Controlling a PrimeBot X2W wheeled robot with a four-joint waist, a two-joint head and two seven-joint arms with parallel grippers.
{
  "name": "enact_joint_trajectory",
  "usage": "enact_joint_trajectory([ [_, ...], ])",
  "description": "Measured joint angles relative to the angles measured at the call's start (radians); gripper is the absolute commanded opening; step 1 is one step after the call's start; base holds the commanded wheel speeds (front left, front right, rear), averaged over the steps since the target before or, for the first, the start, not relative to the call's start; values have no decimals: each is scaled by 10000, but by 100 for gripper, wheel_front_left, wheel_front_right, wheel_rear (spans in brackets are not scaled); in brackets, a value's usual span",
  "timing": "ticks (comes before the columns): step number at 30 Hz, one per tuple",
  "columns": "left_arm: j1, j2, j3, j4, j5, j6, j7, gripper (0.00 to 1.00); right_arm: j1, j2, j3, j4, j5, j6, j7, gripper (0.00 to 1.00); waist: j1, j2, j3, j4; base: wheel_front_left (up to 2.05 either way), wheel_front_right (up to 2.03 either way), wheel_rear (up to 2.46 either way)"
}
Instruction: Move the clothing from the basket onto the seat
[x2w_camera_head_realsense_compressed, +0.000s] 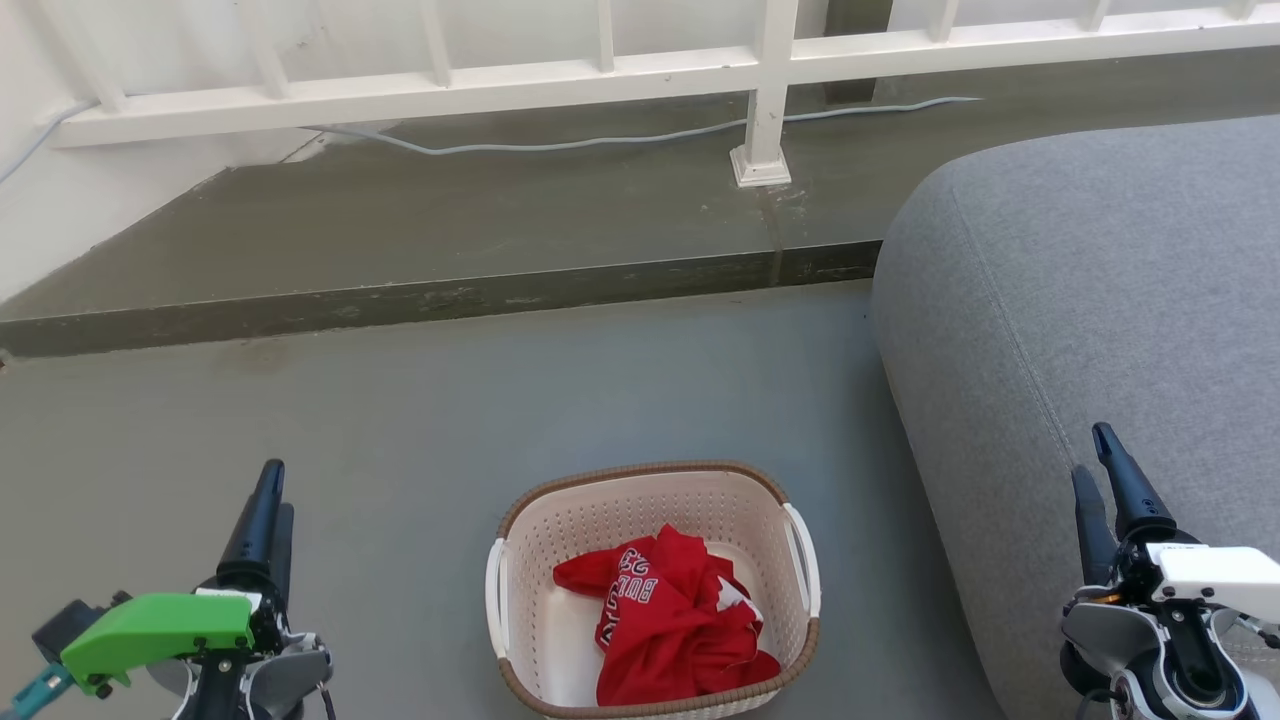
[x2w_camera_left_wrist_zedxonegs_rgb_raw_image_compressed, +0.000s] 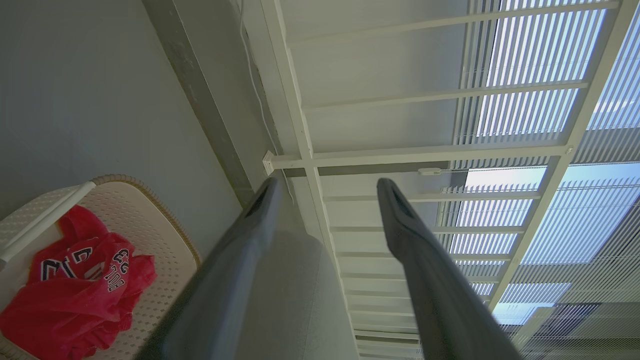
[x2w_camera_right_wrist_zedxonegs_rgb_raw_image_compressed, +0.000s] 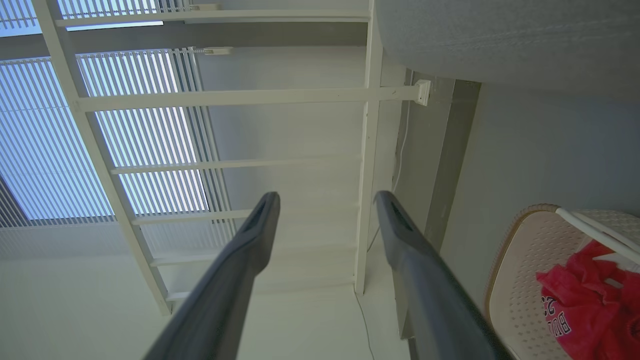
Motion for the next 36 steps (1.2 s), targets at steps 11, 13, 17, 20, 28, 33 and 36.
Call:
enact_joint_trajectory([
  [11,-107,623,-598,-384,1699,0,-610,100,-202,-537,487,-190,-1628,0,-602,100,0,0,16,4,0,0,0],
  [13,-128,690,-698,-449,2042,0,-667,100,-245,-652,587,-221,-1944,0,-663,100,0,0,17,4,0,0,0],
  [17,-200,794,-903,-537,2780,0,-800,100,-259,-798,780,-226,-2675,-6,-840,100,0,0,13,1,0,0,0],
  [20,-291,830,-1083,-583,3260,-2,-917,100,-314,-905,934,-230,-3127,-102,-917,100,0,0,6,-1,0,0,0],
  [28,-396,1114,-1628,-963,5041,71,-1223,100,-463,-1070,1350,-290,-4564,-370,-1227,100,0,0,-12,-28,0,0,0],
  [33,-580,1258,-1933,-1206,6017,194,-1417,100,-635,-1356,1666,-343,-5561,-537,-1421,100,0,0,-21,-61,0,0,0],
  [36,-582,1281,-2079,-1227,6481,288,-1501,100,-668,-1367,1848,-389,-6025,-585,-1530,100,0,0,-24,-82,0,0,0],
])
